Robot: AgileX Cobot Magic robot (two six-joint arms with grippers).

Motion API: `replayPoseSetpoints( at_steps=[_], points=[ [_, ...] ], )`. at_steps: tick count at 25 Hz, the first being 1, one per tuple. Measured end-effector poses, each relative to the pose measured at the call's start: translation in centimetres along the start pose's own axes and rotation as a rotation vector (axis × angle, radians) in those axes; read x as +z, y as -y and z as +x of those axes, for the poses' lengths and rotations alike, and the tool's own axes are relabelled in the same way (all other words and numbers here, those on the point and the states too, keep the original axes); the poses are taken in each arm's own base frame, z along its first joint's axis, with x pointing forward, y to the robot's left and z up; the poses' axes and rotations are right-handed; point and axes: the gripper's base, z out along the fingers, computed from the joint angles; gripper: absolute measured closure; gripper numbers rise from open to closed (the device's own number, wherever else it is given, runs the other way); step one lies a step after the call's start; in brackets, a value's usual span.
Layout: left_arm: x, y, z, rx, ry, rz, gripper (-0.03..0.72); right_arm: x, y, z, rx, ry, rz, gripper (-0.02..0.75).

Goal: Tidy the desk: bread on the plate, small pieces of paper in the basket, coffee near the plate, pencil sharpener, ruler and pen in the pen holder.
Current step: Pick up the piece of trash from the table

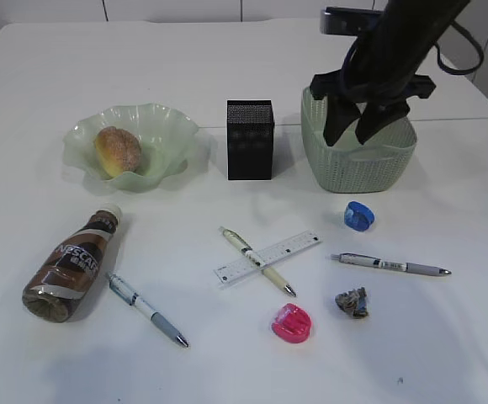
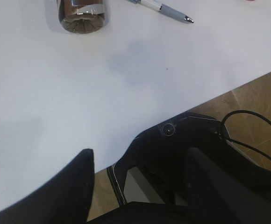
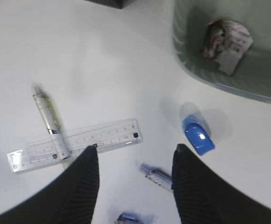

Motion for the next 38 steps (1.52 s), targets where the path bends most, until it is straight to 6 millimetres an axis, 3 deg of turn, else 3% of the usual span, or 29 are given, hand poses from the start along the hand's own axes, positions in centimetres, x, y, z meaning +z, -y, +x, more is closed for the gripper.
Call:
replayPoseSetpoints(
  at_steps=[3, 6, 7, 13, 17, 20, 27, 28, 35, 38],
  points=[
    [0.0, 0.0, 0.0, 0.000, 0.000, 0.000, 0.260, 0.4, -2.7, 0.2, -0.064, -0.010, -0.008, 0.331],
    [0.0, 0.0, 0.0, 0.000, 0.000, 0.000, 0.263, 0.6, -3.7, 0.3, -0.092, -0.014, -0.001, 0.330],
    [0.0, 0.0, 0.0, 0.000, 0.000, 0.000, 0.264, 0.7, -5.0, 0.5, -0.128, -0.019, 0.002, 0.330],
    [0.0, 0.0, 0.0, 0.000, 0.000, 0.000, 0.266, 1.2, -6.9, 1.0, -0.185, -0.032, 0.014, 0.331],
    [0.0, 0.0, 0.0, 0.000, 0.000, 0.000, 0.266, 1.1, -6.6, 1.4, -0.191, -0.043, 0.037, 0.331],
    [0.0, 0.0, 0.0, 0.000, 0.000, 0.000, 0.266, -0.7, -6.1, 3.4, -0.204, -0.055, 0.073, 0.331],
    [0.0, 0.0, 0.0, 0.001, 0.000, -0.002, 0.272, -2.4, -5.8, 6.3, -0.203, -0.081, 0.076, 0.331],
    [0.0, 0.0, 0.0, 0.001, 0.000, -0.002, 0.273, -3.0, -5.7, 7.7, -0.201, -0.097, 0.077, 0.331],
    [0.0, 0.0, 0.0, 0.001, 0.000, -0.002, 0.274, -3.0, -5.0, 11.8, -0.194, -0.176, 0.082, 0.331],
    [0.0, 0.0, 0.0, 0.001, 0.000, -0.002, 0.277, -2.7, -4.8, 12.5, -0.192, -0.199, 0.083, 0.331]
  ],
)
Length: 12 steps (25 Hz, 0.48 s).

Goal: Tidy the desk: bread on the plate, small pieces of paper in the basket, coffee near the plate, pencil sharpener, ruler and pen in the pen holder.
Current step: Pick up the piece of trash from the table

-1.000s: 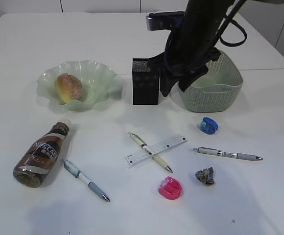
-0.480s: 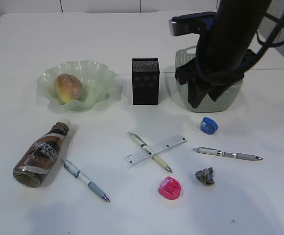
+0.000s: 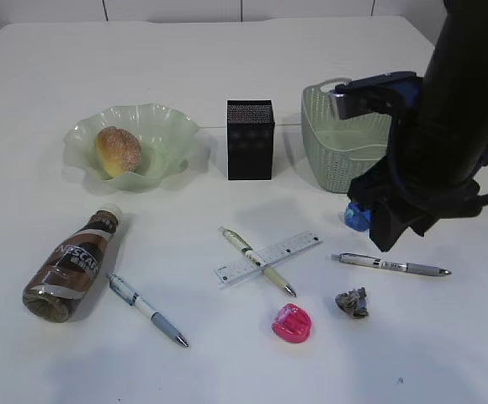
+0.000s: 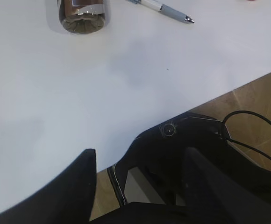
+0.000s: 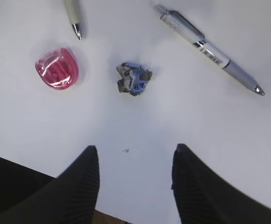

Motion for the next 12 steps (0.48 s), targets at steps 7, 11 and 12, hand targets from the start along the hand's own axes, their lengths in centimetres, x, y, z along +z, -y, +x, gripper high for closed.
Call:
replayPoseSetpoints(
  at_steps=[7, 11, 12],
  points=[
    [0.00, 0.00, 0.00, 0.000, 0.000, 0.000, 0.278, 0.50, -0.04, 0.32, 0.003, -0.020, -0.006, 0.332],
    [0.00, 0.00, 0.00, 0.000, 0.000, 0.000, 0.284, 0.57, -0.04, 0.28, 0.003, -0.021, -0.007, 0.331],
    [0.00, 0.00, 0.00, 0.000, 0.000, 0.000, 0.284, 0.65, -0.05, 0.26, 0.004, -0.023, -0.009, 0.332]
  ],
)
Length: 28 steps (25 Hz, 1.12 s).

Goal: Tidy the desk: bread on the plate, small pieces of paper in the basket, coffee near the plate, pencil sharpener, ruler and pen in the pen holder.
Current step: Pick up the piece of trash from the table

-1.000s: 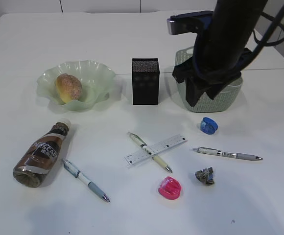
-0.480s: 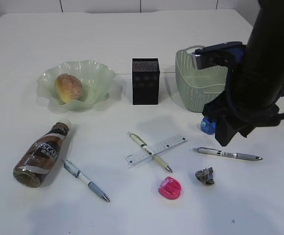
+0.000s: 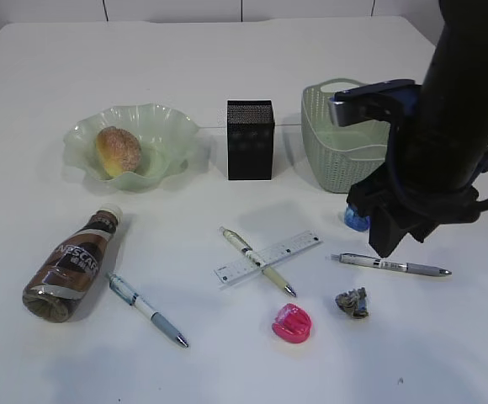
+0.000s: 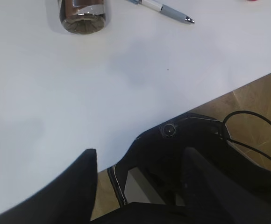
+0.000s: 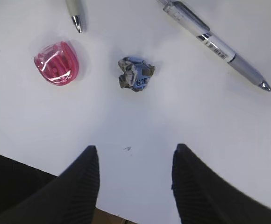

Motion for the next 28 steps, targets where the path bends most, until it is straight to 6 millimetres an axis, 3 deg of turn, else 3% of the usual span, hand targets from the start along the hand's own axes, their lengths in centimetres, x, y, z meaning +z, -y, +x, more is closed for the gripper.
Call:
replayPoseSetpoints(
  at_steps=[14, 28],
  points=[
    [0.0, 0.0, 0.0, 0.000, 0.003, 0.000, 0.286, 6.3, 0.4, -2.2, -0.015, -0.076, -0.001, 0.332],
    [0.0, 0.0, -0.2, 0.000, 0.018, 0.002, 0.286, 9.3, 0.3, -1.4, 0.002, -0.007, -0.024, 0.331]
  ],
)
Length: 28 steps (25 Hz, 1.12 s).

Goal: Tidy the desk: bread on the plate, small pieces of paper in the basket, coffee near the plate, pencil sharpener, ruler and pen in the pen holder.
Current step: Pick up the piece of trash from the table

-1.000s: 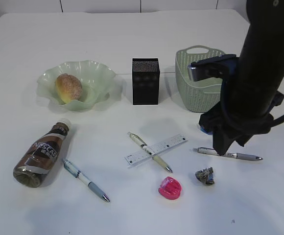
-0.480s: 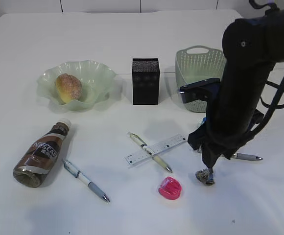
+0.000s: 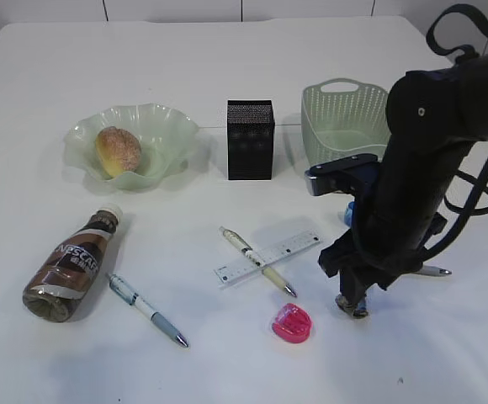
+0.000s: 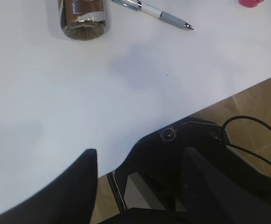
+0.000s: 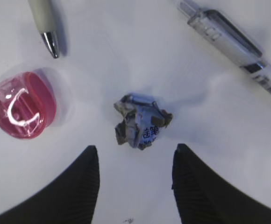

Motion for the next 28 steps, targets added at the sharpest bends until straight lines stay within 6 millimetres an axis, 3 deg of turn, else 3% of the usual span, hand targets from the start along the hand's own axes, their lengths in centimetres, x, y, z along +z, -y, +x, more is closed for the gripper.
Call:
replayPoseSetpoints(
  at_steps=[11, 17, 28],
  points=[
    [0.0, 0.0, 0.0, 0.000, 0.002, 0.000, 0.286, 2.7, 0.1, -0.6, 0.008, -0.020, -0.005, 0.334],
    [0.0, 0.0, 0.0, 0.000, 0.002, 0.000, 0.286, 2.8, 0.1, -0.9, 0.008, 0.007, -0.003, 0.374],
    [0.0, 0.0, 0.0, 0.002, 0.002, 0.000, 0.279, 2.8, 0.2, -1.0, 0.005, 0.020, 0.000, 0.383]
  ],
)
